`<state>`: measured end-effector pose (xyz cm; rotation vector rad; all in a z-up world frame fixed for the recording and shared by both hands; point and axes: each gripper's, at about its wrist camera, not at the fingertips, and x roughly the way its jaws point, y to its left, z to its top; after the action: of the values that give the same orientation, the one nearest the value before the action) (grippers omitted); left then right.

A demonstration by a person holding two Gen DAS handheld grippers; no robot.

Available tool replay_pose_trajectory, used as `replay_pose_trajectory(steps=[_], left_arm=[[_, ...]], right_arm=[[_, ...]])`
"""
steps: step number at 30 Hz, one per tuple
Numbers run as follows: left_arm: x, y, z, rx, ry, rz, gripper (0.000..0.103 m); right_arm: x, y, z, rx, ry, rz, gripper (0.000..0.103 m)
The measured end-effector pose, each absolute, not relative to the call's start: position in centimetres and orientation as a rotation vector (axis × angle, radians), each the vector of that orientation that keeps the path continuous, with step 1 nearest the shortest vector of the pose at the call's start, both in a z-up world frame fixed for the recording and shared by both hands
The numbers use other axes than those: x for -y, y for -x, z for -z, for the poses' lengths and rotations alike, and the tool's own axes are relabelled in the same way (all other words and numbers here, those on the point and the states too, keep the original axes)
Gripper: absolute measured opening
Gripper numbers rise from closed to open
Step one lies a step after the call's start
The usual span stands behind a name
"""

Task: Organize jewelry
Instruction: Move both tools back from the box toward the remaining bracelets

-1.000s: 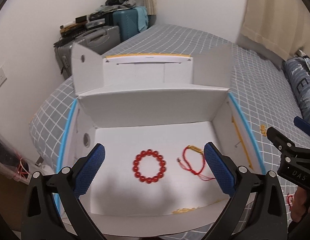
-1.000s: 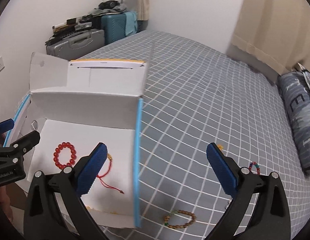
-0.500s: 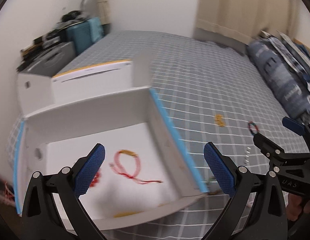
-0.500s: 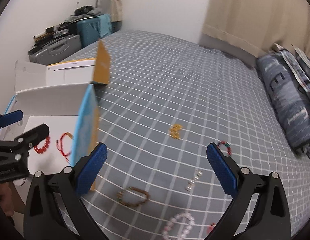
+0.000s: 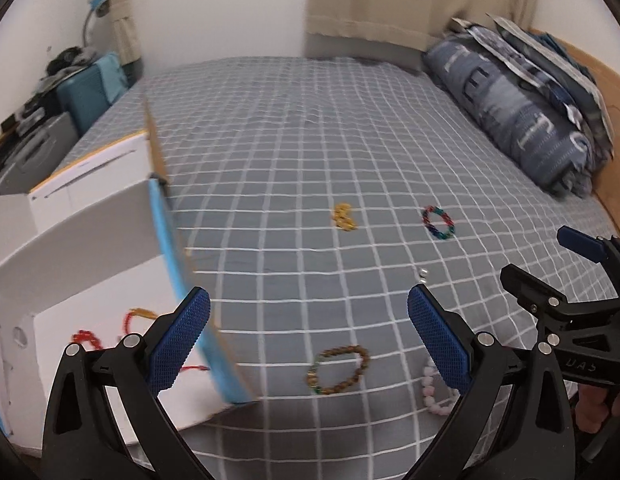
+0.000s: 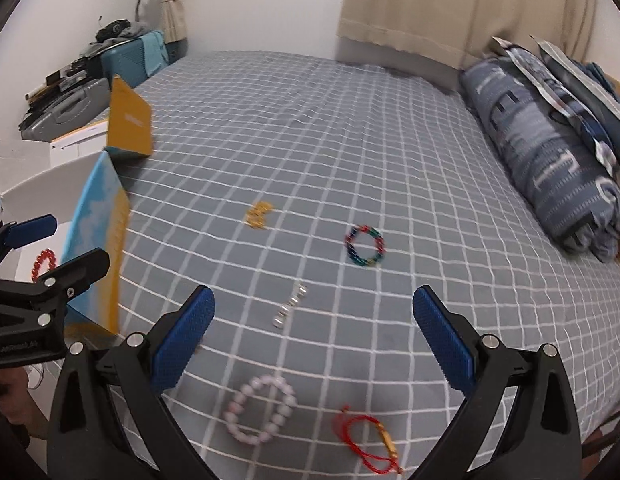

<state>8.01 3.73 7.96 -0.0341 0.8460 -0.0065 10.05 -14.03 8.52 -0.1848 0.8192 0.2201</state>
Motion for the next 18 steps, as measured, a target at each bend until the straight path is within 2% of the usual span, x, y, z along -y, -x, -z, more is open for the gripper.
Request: replay_pose_trajectory(steps=[18], left_arm=[[0.6,-9.0,-1.3,-0.941,0.020,0.110,0.097]], right_arm=[[21.6,-7.1,-1.2,-0.958,0.112,-0.159,0.095]])
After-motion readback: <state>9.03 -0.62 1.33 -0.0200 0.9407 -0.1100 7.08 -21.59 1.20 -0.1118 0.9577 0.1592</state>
